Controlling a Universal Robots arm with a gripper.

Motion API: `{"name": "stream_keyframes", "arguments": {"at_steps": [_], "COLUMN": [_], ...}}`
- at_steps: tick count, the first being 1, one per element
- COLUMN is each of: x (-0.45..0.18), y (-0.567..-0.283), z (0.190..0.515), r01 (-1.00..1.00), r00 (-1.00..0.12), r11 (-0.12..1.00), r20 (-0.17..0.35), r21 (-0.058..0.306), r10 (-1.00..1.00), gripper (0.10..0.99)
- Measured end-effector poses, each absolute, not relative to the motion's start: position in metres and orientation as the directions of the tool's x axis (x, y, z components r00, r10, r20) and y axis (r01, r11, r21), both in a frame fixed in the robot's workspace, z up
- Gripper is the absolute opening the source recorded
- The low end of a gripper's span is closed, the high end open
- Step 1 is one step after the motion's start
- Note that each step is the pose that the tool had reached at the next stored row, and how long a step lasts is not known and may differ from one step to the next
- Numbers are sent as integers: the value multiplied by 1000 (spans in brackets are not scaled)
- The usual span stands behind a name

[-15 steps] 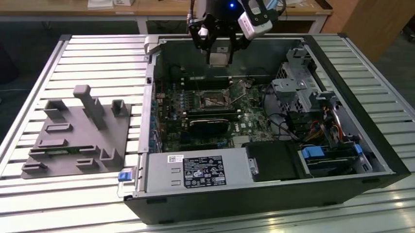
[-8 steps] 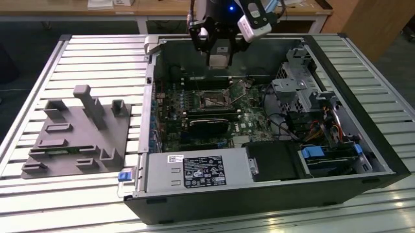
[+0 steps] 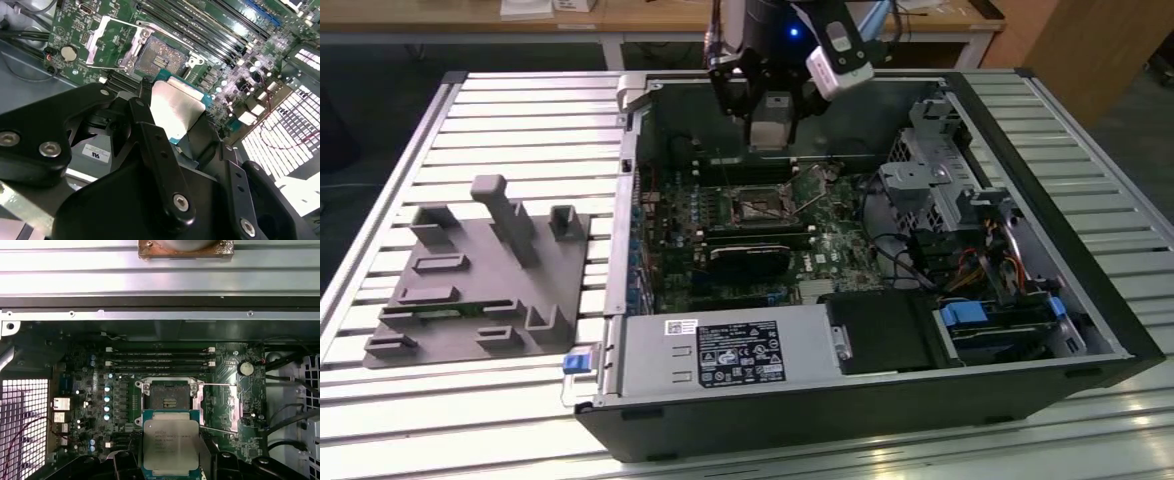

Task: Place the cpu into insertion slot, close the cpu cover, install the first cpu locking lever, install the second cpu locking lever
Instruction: 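Place the cpu into insertion slot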

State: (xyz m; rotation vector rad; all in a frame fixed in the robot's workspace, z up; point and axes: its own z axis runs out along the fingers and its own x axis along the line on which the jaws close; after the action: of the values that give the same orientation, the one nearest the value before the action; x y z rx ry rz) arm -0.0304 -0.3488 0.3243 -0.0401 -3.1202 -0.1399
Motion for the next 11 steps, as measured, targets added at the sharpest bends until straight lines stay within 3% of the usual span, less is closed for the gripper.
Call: {"name": "stream_keyframes", "arguments": {"at_steps": [11], "x": [-30], "y": [-345], "z": [304], "r01": [26], "r00": [-1000], "r11": [996], "r20": [19], "r21": [89], "r10": [25], "gripper": [537]}}
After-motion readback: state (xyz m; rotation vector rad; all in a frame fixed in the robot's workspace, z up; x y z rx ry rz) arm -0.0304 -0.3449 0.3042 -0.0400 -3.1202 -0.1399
